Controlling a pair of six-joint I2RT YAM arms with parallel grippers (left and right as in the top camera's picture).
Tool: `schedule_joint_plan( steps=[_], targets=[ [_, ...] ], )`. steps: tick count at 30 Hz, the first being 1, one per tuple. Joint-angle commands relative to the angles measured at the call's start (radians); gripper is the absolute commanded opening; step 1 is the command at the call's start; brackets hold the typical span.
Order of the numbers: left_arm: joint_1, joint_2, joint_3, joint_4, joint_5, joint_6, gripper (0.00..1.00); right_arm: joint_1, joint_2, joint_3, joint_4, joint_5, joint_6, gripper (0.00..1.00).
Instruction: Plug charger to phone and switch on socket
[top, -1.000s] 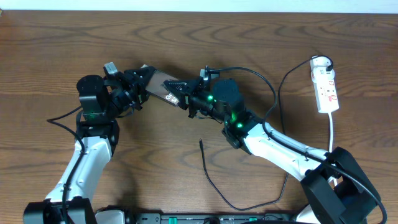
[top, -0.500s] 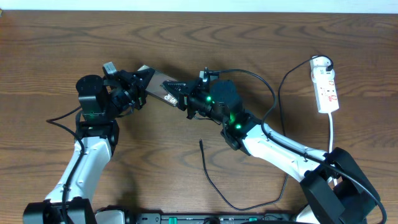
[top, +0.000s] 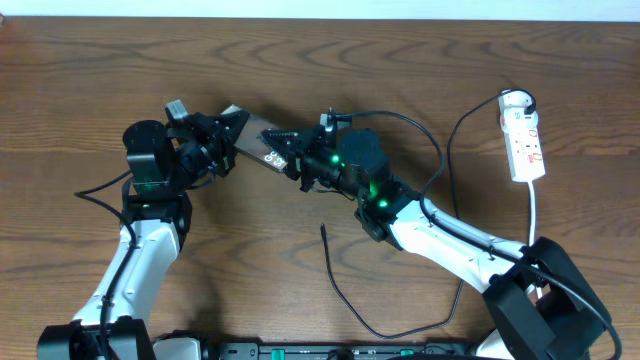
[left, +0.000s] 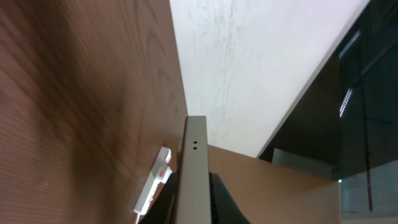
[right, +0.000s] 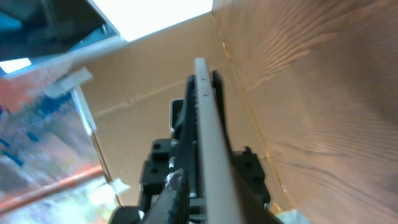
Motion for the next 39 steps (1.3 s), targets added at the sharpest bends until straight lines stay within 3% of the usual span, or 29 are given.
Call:
schedule_joint_plan(
  steps=[1,3,4,14,25,39],
  targets=[
    [-0.002,-0.011,-0.002,0.007,-0.01,0.029,0.08,0.017,-0.002,0.011,0.011,-0.026,-0.022,0.66],
    [-0.002,-0.011,-0.002,0.007,-0.01,0.029,0.07,0.017,-0.002,0.011,0.012,-0.024,-0.022,0.95],
    [-0.002,-0.011,-0.002,0.007,-0.01,0.029,0.07,0.017,-0.002,0.011,0.012,-0.024,-0.022,0.99],
    [0.075,-0.011,-0.002,0.007,0.013,0.029,0.08,-0.005,-0.002,0.011,0.025,-0.061,-0.053,0.99],
    [0.334,-0.011,-0.002,0.006,0.241,0.094,0.07,-0.101,-0.002,0.01,0.023,-0.201,-0.155,0.99],
    [0.481,-0.011,-0.002,0.007,0.593,0.288,0.07,-0.15,-0.003,0.032,0.021,-0.314,-0.542,0.99]
  ],
)
